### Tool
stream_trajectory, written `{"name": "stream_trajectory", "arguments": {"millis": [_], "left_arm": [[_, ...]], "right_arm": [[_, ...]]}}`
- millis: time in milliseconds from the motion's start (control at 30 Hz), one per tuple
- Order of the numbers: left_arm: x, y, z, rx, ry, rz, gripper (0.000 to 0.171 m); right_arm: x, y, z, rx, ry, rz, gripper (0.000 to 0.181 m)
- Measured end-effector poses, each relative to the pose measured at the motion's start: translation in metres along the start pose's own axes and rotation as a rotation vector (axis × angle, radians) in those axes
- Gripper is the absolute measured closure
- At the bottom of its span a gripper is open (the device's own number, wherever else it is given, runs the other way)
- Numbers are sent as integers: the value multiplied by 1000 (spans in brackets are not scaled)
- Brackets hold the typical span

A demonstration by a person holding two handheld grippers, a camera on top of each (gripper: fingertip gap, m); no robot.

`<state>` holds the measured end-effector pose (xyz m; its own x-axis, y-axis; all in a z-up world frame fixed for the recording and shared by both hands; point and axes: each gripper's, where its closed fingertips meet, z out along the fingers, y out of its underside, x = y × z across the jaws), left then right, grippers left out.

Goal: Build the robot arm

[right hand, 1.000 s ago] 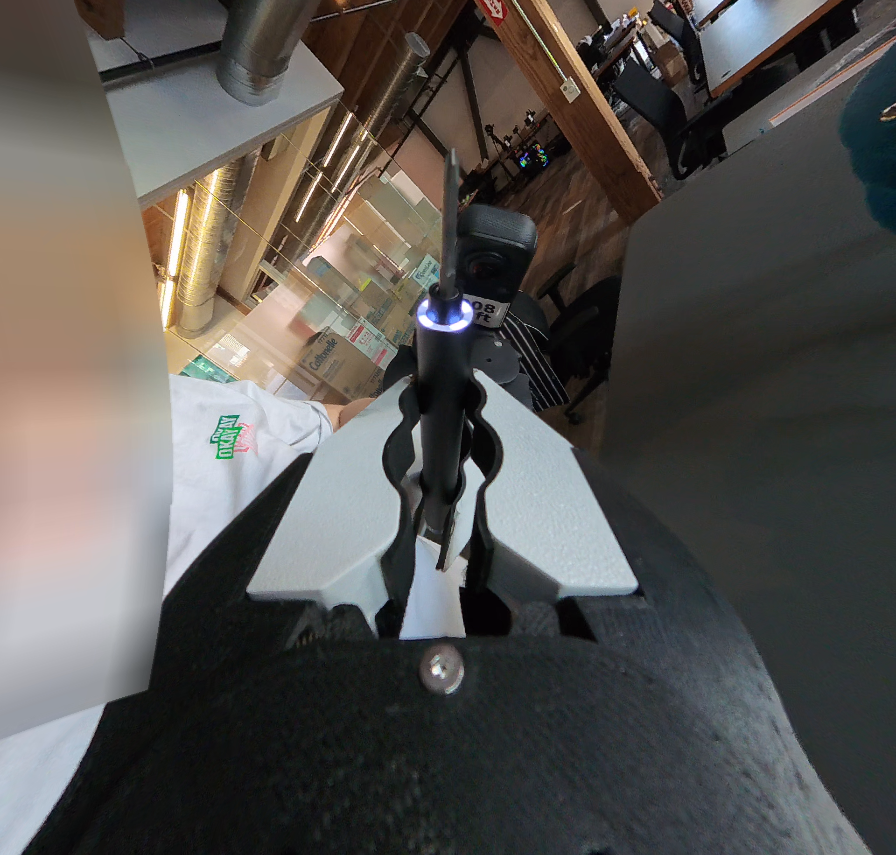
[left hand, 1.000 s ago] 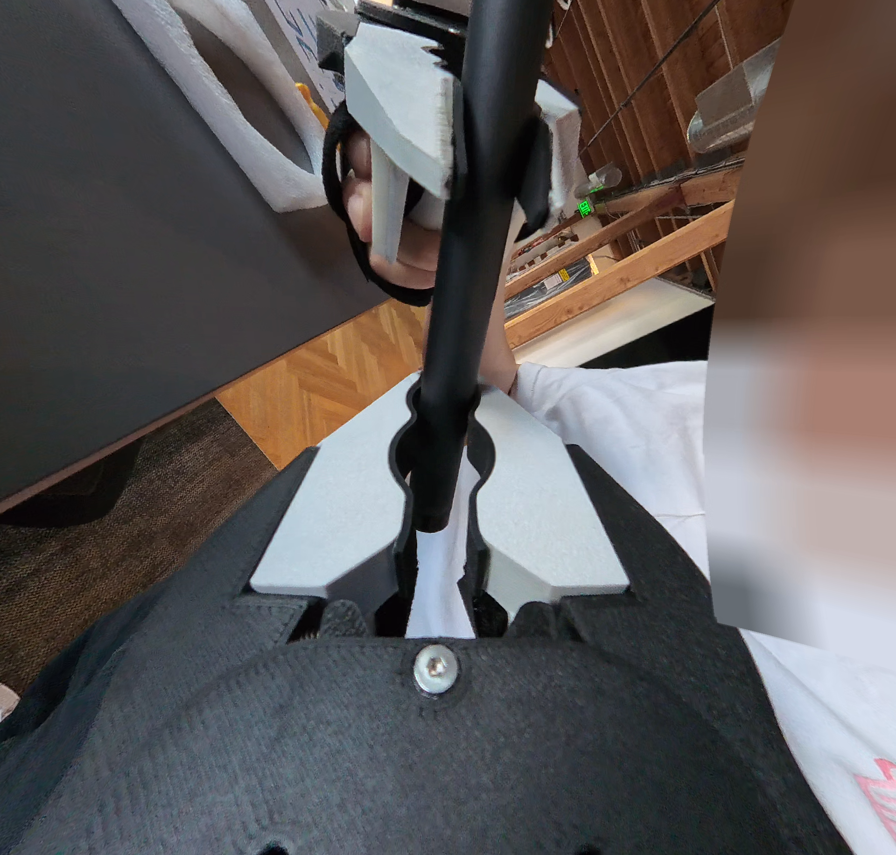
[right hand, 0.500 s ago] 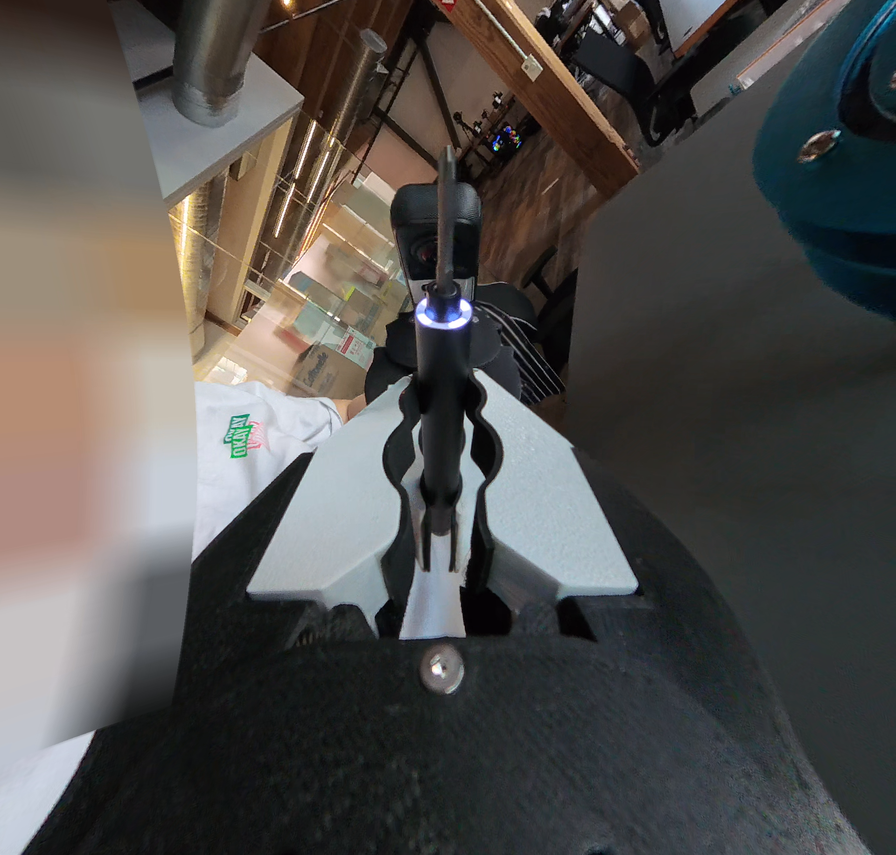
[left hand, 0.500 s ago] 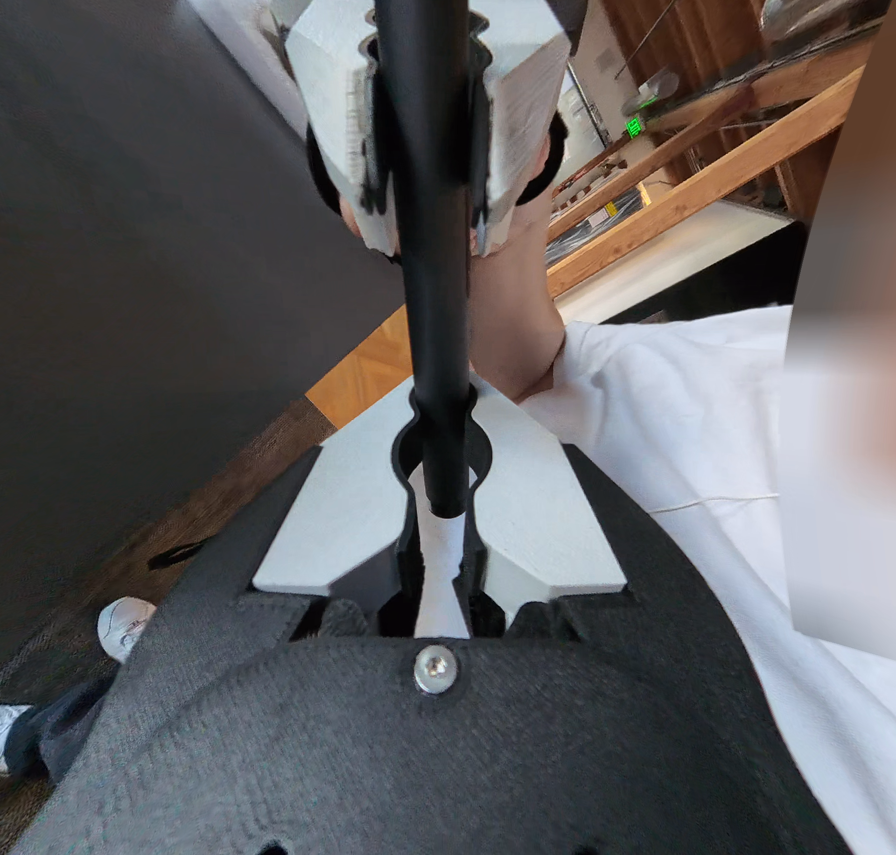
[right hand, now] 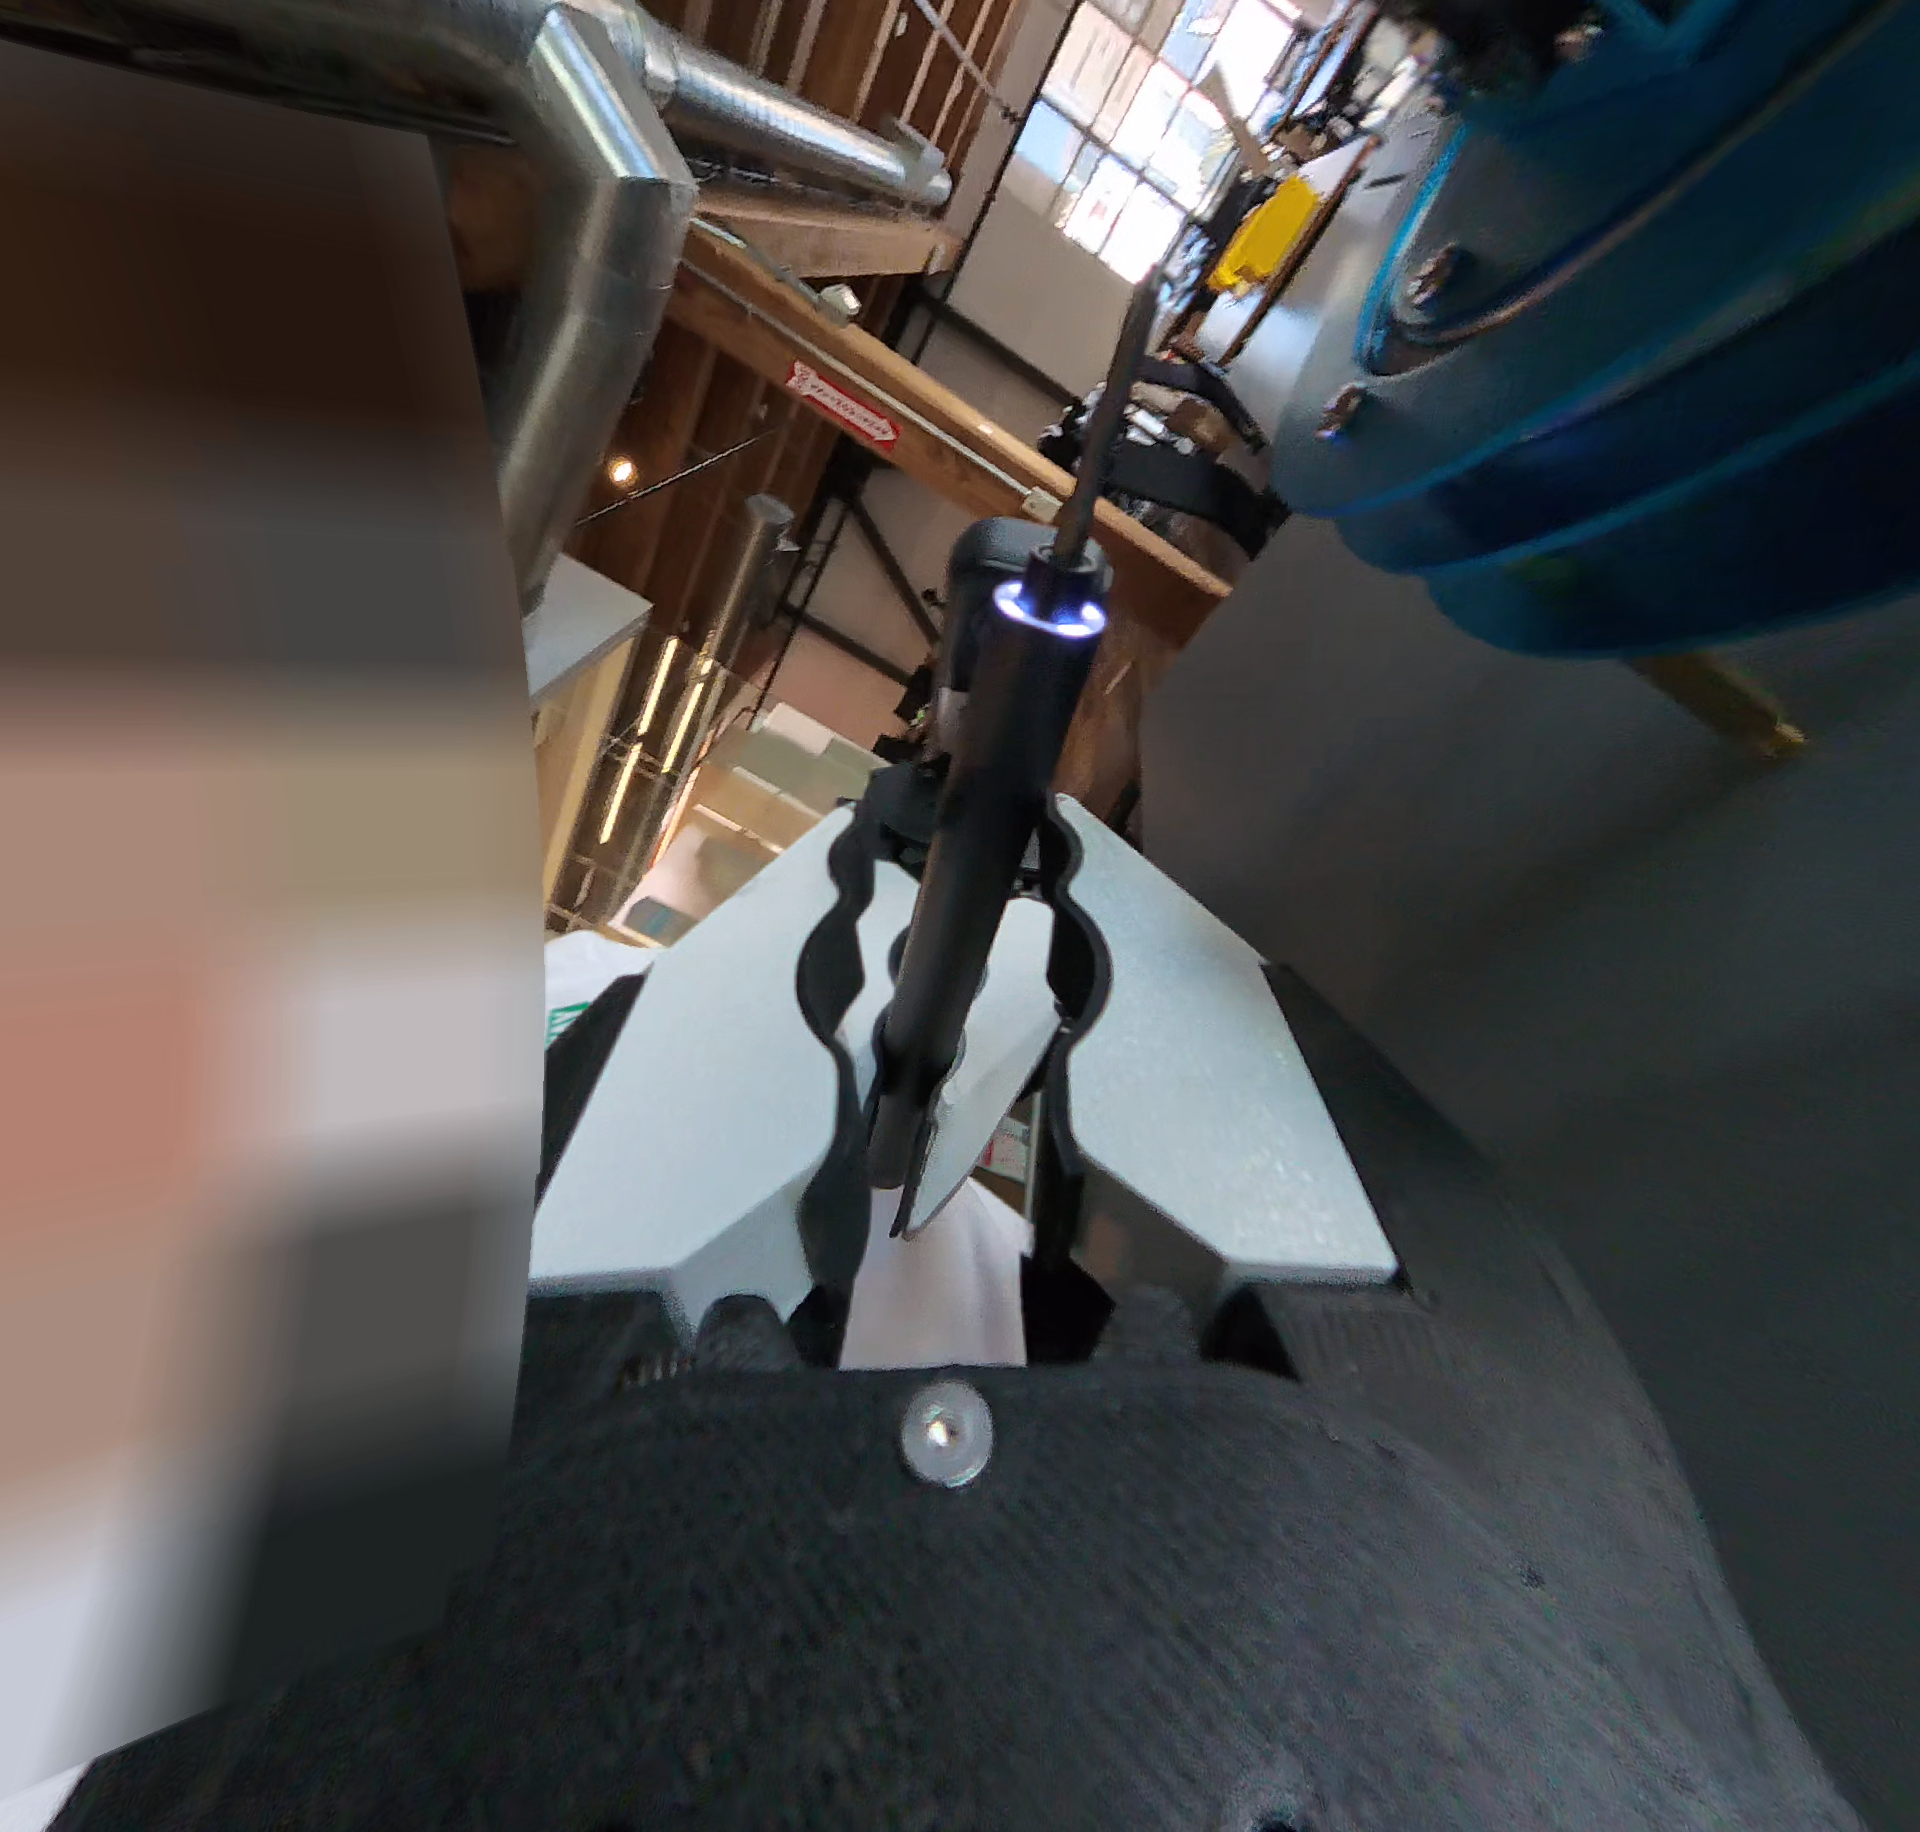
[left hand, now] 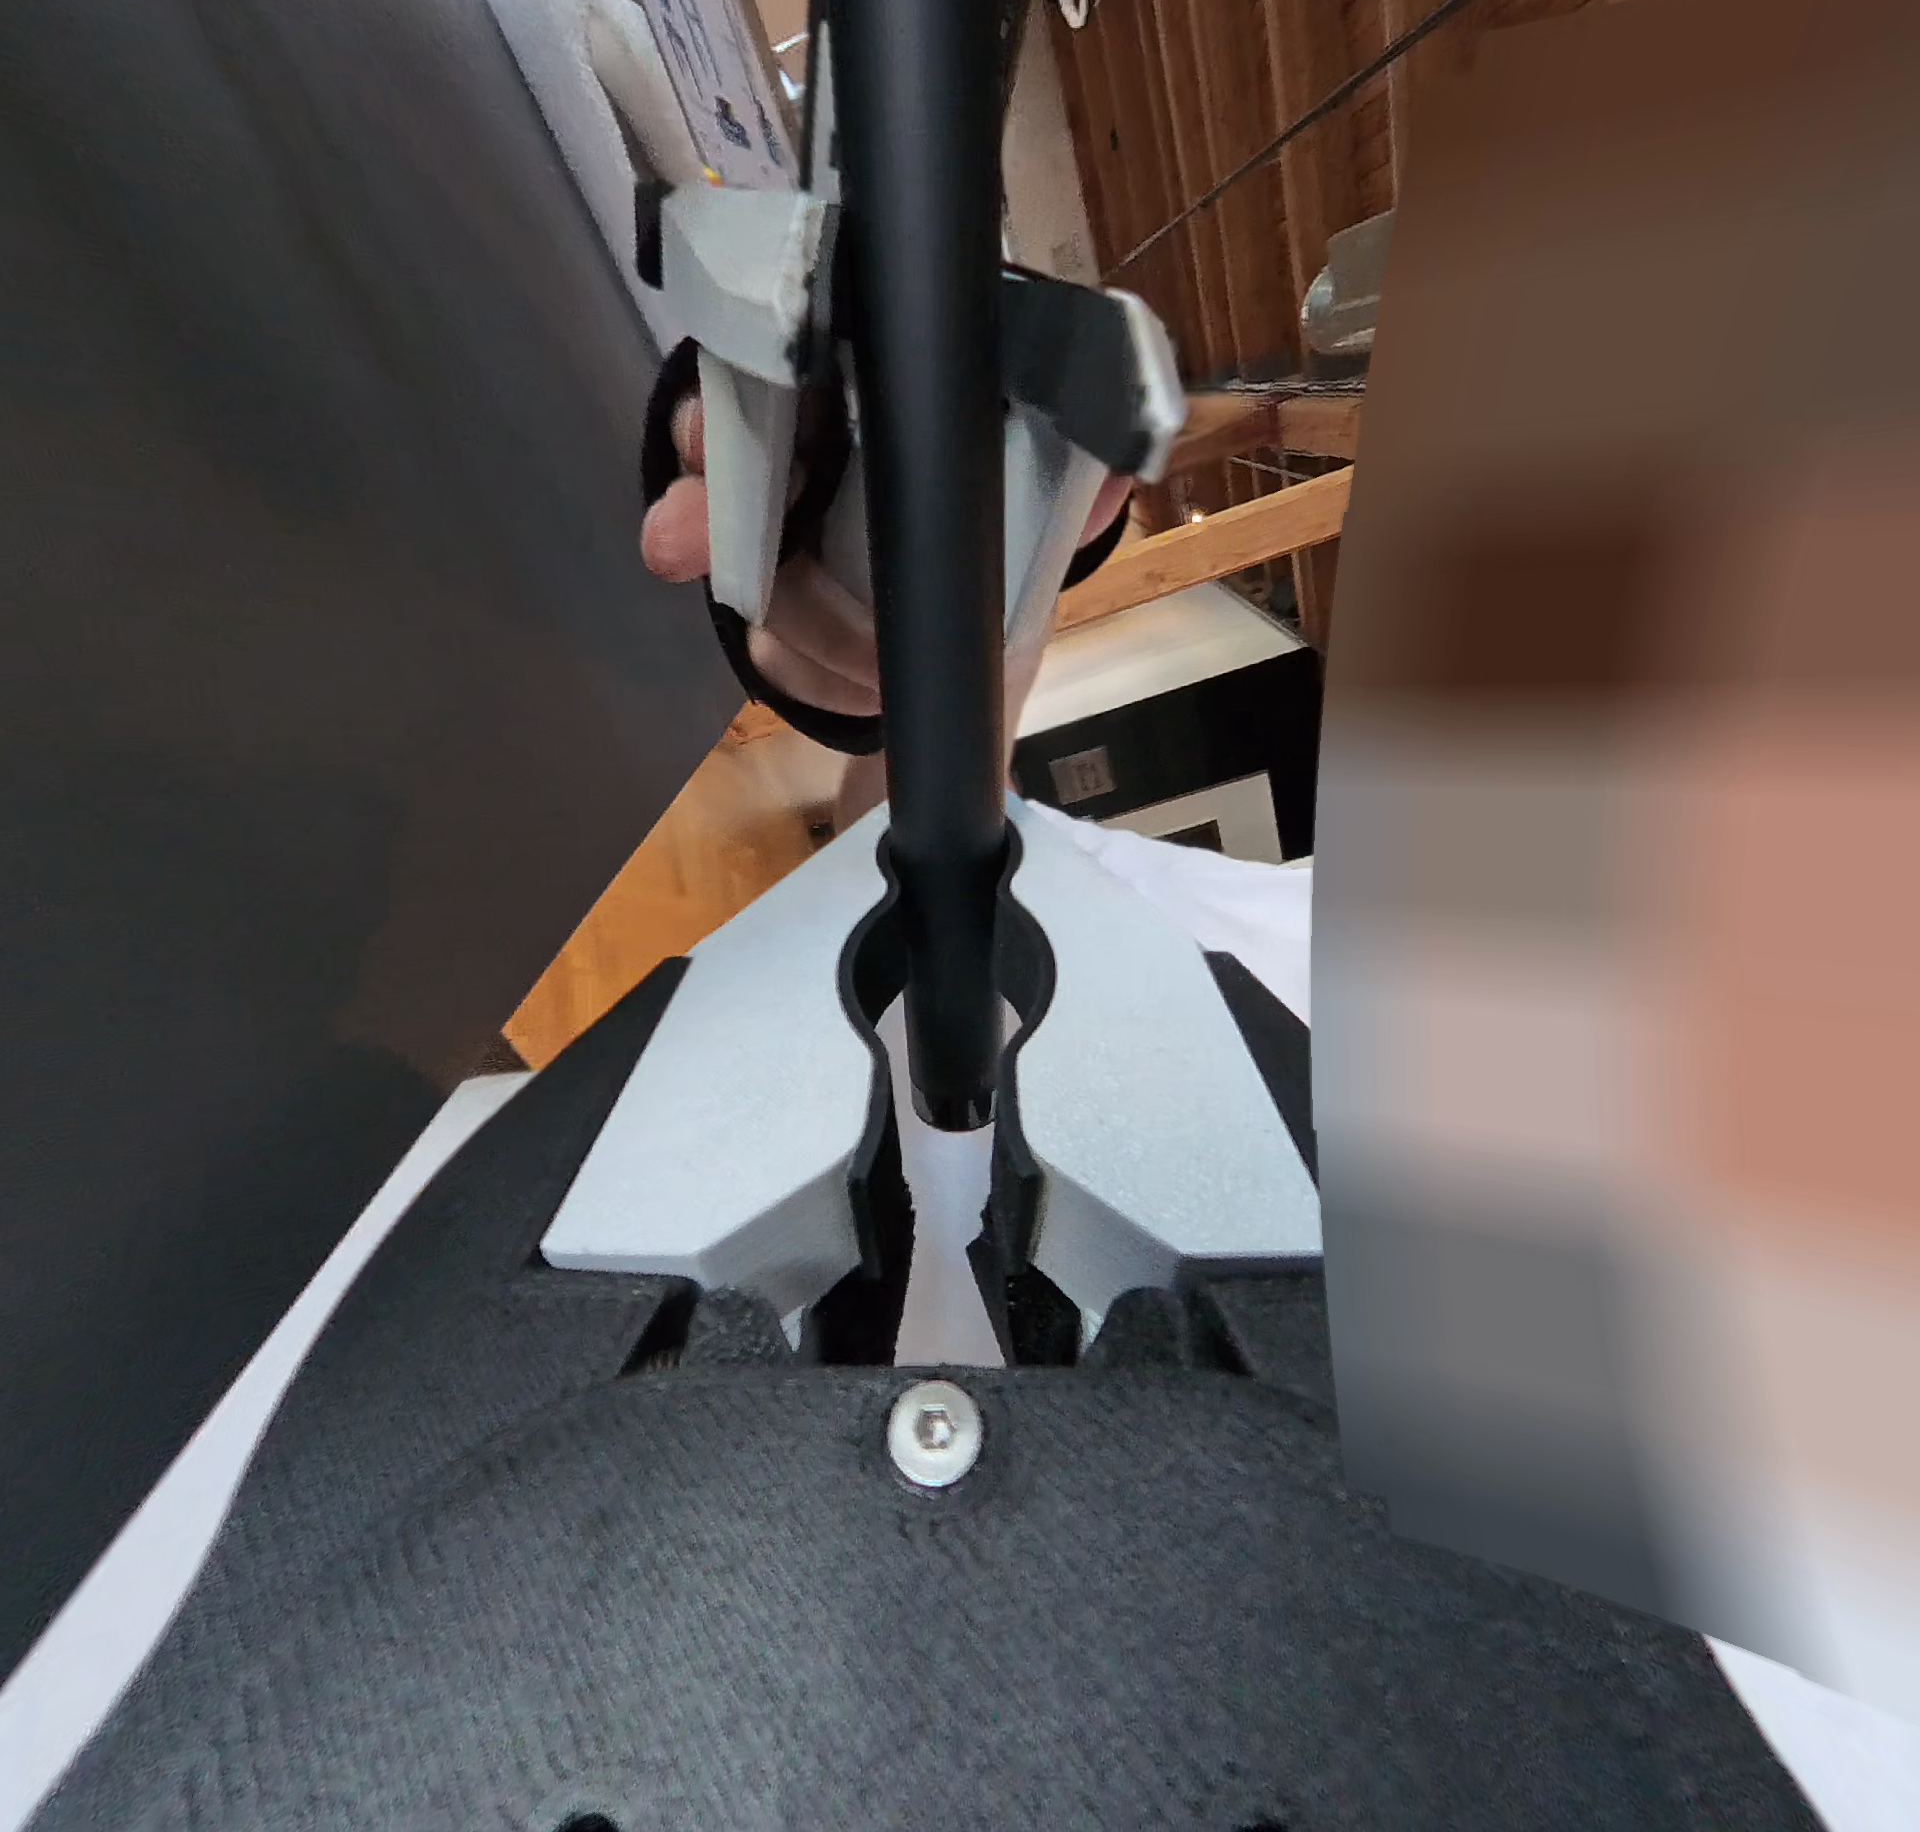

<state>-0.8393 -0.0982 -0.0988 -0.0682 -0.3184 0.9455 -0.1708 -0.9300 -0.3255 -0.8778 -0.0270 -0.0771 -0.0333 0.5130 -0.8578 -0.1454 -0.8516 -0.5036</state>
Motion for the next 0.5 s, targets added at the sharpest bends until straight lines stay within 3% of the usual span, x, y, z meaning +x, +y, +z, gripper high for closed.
{"name": "stream_trajectory", "arguments": {"millis": [200,333,500], "left_arm": [[-12,-4,4,39,-107,39,164],[-4,-12,12,91,-67,-12,164],[-4,-10,24,123,-34,-86,164]], "right_arm": [[11,-5,-4,32,119,1,163],[7,-13,-11,77,73,95,163],[13,-6,-15,-12,138,83,164]]}}
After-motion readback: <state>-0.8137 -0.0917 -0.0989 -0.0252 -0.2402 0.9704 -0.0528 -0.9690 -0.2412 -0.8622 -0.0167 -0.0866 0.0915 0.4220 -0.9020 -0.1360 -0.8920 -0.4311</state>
